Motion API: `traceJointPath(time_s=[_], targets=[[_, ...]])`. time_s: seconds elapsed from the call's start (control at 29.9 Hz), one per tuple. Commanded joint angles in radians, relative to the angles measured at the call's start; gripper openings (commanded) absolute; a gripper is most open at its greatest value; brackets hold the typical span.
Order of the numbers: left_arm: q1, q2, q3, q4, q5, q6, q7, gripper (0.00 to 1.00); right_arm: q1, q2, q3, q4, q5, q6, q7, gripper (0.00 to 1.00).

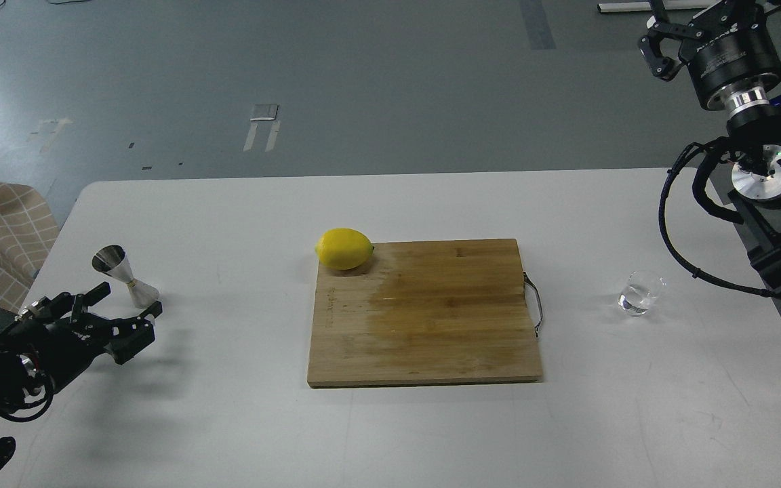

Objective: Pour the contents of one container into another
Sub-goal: 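Open the left gripper and move it beside the metal jigger, then close the left gripper around the metal jigger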

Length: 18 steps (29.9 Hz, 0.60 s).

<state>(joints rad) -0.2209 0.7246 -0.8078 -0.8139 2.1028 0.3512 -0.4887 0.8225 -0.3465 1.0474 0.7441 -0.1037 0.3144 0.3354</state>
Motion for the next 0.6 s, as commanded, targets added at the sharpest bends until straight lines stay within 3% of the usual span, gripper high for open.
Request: traceJointPath(time_s=[0.0, 0.43, 0.57], targets=[[-0.034, -0.008, 0.027, 0.036, -0.004, -0.001, 0.000, 0.99, 0.000, 0.000, 0.000, 0.000, -0.001, 0.000, 0.000, 1.00], [-0.106, -0.054, 0.056, 0.144, -0.027, -0.001, 0.000, 0.99, 0.000, -0.012, -0.001, 0.008, -0.001, 0.000, 0.001, 1.00], [-0.109, -0.069, 0.056, 0.162, -0.030, -0.003, 0.000, 0.94, -0.002, -0.017, -0.003, 0.008, 0.001, 0.000, 0.001, 1.00]])
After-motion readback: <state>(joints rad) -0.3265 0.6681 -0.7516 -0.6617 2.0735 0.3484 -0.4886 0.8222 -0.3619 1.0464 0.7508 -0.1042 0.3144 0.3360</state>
